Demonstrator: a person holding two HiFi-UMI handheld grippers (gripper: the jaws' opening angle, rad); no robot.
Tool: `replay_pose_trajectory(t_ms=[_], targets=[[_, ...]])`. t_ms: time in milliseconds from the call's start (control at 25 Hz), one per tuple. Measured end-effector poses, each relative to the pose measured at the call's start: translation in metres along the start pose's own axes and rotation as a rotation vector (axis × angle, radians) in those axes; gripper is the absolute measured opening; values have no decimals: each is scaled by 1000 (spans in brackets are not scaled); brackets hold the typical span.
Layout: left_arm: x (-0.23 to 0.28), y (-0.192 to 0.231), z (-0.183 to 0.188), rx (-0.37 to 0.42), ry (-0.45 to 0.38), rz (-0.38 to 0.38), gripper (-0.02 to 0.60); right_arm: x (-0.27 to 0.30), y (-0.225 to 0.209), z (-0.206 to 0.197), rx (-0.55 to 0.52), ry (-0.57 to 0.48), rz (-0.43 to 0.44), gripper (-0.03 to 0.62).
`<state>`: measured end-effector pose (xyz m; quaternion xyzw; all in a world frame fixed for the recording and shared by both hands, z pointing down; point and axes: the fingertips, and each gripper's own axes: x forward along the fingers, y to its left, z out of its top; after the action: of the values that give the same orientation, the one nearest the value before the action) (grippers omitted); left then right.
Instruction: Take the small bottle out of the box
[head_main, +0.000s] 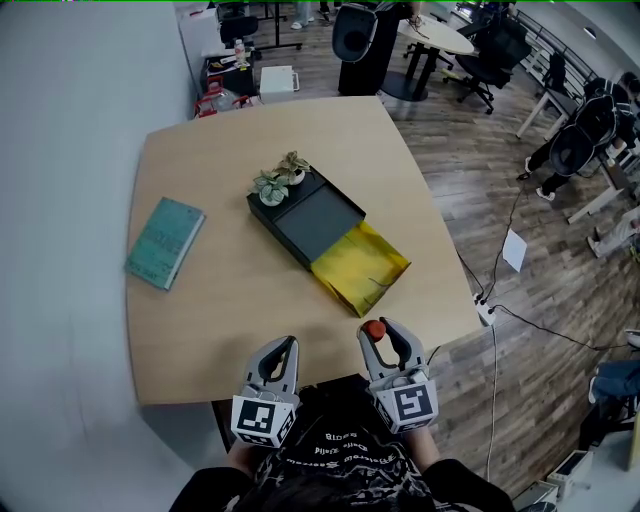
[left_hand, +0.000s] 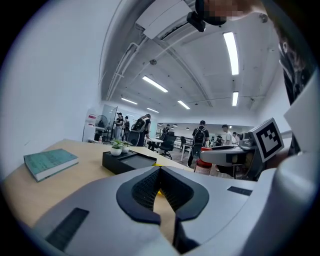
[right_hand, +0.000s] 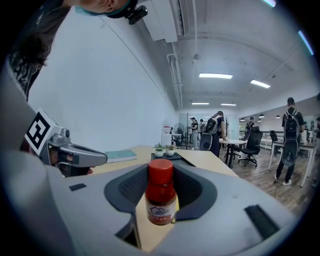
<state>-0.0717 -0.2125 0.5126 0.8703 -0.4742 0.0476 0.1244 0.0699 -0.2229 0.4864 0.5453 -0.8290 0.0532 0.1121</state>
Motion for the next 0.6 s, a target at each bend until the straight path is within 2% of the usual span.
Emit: replay_pose_trajectory(t_ms=[240, 600], targets=[[1, -11, -9, -22, 30, -61, 4, -2, 1, -5, 13, 7, 5, 155], [4, -10, -12, -19, 32, -63, 4, -4, -2, -9, -3, 11, -15, 155]])
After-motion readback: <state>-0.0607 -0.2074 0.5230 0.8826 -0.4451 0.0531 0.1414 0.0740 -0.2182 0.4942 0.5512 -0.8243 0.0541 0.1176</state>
